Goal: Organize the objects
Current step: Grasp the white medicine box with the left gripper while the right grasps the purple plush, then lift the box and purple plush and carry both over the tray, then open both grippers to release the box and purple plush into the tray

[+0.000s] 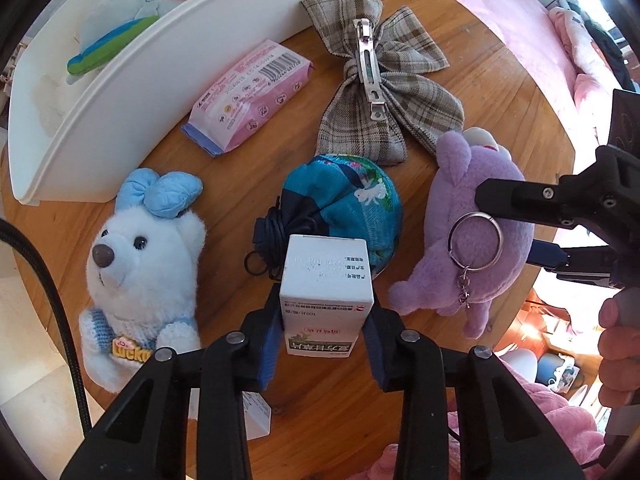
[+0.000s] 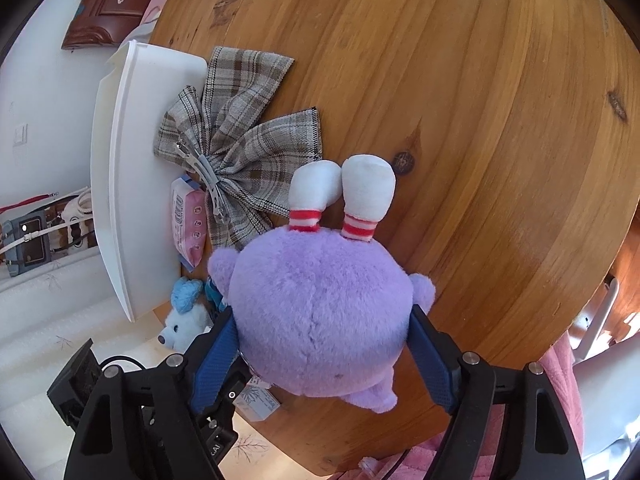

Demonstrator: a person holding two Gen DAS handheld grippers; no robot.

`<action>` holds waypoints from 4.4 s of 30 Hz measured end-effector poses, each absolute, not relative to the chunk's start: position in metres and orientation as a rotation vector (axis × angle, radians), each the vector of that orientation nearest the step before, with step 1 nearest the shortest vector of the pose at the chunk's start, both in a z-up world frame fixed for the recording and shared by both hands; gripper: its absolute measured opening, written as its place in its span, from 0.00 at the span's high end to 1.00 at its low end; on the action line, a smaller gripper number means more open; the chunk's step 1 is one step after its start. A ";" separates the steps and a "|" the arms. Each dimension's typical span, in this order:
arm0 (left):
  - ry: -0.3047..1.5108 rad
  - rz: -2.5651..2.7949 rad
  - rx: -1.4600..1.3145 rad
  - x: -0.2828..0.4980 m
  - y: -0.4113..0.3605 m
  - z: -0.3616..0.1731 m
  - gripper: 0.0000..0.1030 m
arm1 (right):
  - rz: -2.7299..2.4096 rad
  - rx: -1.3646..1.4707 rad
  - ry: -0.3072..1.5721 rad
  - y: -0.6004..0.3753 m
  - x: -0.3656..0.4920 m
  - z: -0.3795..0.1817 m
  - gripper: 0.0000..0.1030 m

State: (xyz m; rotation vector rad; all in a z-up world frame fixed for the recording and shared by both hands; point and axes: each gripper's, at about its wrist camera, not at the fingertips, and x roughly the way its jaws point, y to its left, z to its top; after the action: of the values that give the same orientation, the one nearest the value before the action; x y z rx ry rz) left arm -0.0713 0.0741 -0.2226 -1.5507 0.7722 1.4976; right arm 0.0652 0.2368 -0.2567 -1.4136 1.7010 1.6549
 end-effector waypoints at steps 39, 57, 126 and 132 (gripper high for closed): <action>0.732 1.673 -1.253 -0.048 0.024 -0.107 0.62 | 1.956 -1.323 1.439 0.194 0.070 -0.157 0.28; 0.596 1.906 -1.205 -0.090 0.057 -0.057 0.62 | 2.314 -1.209 1.228 0.238 0.017 -0.102 0.28; 0.063 2.360 -1.458 -0.216 0.082 -0.095 0.38 | 2.960 -1.146 0.554 0.266 -0.139 -0.091 0.22; 0.041 2.430 -1.391 -0.207 0.064 -0.080 0.38 | 2.979 -1.079 0.517 0.258 -0.128 -0.078 0.21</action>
State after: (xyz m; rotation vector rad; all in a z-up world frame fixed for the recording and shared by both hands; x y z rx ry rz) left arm -0.2072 0.0640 -0.0795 -1.3915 0.0408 2.4297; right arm -0.1276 0.2581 -0.0783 -1.0791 0.5175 2.9787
